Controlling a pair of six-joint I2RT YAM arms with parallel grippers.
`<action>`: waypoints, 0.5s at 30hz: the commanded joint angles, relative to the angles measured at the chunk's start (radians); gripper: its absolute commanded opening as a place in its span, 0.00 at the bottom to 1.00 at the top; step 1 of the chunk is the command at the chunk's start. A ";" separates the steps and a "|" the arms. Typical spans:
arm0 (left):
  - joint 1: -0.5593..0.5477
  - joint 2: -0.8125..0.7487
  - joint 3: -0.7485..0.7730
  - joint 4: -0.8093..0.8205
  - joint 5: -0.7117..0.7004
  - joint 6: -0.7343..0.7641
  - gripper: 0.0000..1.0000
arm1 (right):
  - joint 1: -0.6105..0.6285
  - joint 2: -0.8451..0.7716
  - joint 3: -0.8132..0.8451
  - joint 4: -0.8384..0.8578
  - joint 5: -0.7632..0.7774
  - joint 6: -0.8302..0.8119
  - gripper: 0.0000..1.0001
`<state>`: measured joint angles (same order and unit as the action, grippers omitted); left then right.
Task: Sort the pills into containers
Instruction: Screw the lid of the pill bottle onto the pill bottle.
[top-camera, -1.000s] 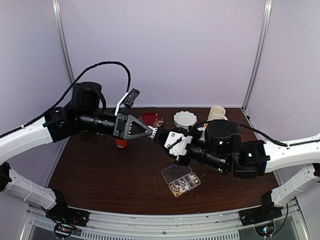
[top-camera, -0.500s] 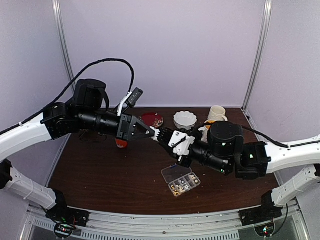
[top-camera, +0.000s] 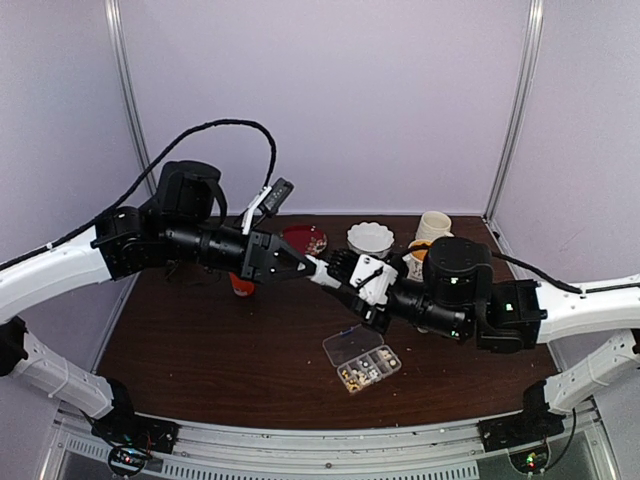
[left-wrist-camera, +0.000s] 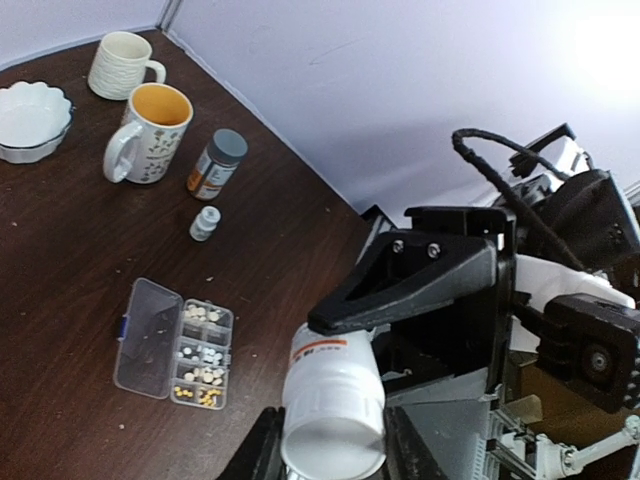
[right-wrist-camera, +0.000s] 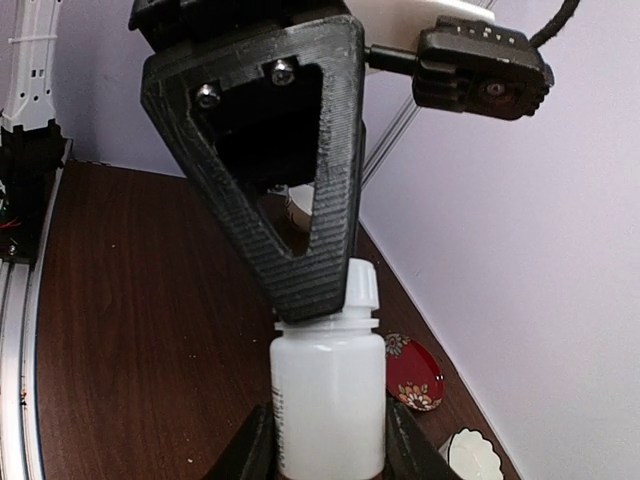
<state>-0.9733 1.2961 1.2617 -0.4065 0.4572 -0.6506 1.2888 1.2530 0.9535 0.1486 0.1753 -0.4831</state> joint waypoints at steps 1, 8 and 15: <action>-0.033 0.087 -0.073 0.283 0.246 -0.128 0.07 | 0.030 -0.045 -0.029 0.344 -0.240 0.018 0.00; -0.036 0.095 -0.069 0.257 0.281 -0.136 0.06 | 0.018 -0.064 -0.051 0.374 -0.280 0.028 0.00; -0.050 0.116 -0.032 0.113 0.256 0.067 0.06 | -0.085 -0.061 0.003 0.365 -0.548 0.280 0.00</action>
<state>-0.9531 1.3350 1.2201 -0.3031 0.6041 -0.7136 1.2327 1.1816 0.8513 0.2131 0.0185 -0.3851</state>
